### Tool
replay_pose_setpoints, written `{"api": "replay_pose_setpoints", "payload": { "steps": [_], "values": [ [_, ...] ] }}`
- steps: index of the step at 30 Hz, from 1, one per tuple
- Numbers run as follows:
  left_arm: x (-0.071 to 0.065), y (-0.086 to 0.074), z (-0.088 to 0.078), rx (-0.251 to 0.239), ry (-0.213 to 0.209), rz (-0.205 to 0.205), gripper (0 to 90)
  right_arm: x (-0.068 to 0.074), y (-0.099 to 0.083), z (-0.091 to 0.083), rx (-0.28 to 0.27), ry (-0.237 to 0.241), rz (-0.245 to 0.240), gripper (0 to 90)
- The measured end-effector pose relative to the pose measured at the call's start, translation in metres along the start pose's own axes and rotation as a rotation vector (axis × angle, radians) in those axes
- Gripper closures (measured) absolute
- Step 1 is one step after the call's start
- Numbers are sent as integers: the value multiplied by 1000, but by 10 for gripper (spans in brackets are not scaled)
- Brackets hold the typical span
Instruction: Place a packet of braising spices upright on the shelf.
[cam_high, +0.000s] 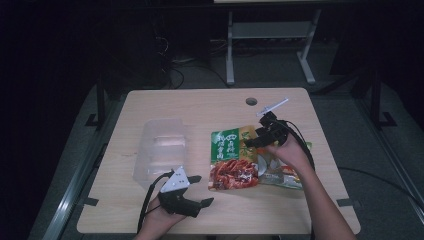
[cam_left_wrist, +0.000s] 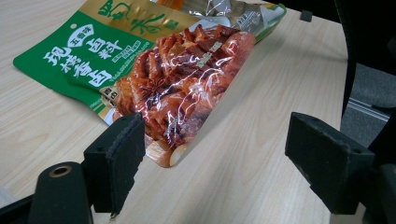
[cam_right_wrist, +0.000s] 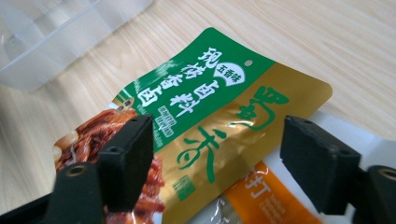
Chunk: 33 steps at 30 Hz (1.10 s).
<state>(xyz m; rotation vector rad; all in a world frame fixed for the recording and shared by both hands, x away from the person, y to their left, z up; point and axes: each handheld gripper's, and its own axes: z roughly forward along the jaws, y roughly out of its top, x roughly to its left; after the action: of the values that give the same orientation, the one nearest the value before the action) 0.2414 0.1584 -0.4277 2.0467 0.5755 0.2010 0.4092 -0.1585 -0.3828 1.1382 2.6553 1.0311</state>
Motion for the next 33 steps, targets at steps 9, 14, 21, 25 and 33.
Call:
{"api": "replay_pose_setpoints", "payload": {
  "steps": [9, 14, 21, 25, 33],
  "values": [
    [0, 1, 1, -1, -4, -6, 201, -12, 5, 15, 64, -20, 50, 265],
    [0, 1, 2, -2, -2, -10, 201, -22, 3, 25, 113, -29, 88, 298],
    [-1, 0, 4, 10, -8, -10, 201, -25, 2, 34, 167, -51, 121, 410],
    [0, 1, 5, 9, -4, -11, 201, -24, 2, 35, 189, -78, 114, 468],
    [-1, 1, 8, 16, -7, -14, 201, -22, 4, 35, 179, -92, 98, 515]
  ]
}}
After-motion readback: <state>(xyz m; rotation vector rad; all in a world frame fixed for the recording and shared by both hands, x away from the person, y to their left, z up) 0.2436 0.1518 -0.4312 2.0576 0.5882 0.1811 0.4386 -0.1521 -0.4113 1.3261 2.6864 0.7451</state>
